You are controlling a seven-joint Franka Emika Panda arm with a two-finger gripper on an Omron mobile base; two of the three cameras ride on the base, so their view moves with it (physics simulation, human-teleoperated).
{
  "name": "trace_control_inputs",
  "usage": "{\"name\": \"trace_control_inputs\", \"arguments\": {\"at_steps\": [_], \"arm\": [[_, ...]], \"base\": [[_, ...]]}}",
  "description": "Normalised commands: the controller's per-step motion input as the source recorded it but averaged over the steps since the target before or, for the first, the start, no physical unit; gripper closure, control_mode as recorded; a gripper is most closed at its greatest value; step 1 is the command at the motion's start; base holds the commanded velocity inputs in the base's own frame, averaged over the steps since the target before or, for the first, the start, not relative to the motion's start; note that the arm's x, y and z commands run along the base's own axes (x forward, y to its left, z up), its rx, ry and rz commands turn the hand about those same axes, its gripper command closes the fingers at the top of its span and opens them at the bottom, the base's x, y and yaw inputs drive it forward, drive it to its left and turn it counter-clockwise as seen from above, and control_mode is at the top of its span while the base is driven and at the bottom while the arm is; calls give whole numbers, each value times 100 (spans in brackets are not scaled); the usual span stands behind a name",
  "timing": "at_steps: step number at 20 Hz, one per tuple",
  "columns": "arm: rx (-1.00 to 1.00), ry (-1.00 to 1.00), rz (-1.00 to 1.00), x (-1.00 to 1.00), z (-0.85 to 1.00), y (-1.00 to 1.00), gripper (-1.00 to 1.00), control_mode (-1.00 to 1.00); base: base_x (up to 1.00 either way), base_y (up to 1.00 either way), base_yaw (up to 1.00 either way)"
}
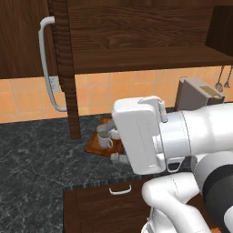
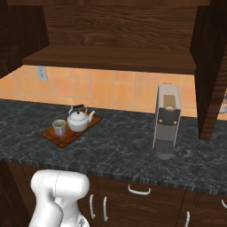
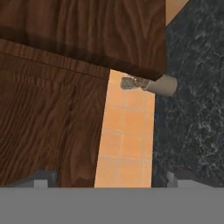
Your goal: Pick the kettle from the counter and place it on the tray. Then pick the mug from the cabinet and place it on the tray. Then close the cabinet doors.
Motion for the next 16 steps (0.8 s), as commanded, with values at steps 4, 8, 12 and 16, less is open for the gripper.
{"name": "trace_control_inputs", "arguments": {"at_steps": [4,8,12,16], "arm": [[0,0,0,-1,16,58,-100,-100],[0,0,0,7,8,60,-100,-100],[0,0,0,38,-5,62,-100,-100],[4,-5,-2,41,-1,53,-100,-100]], "base": [[0,0,0],[0,0,0],[0,0,0],[0,0,0]]}}
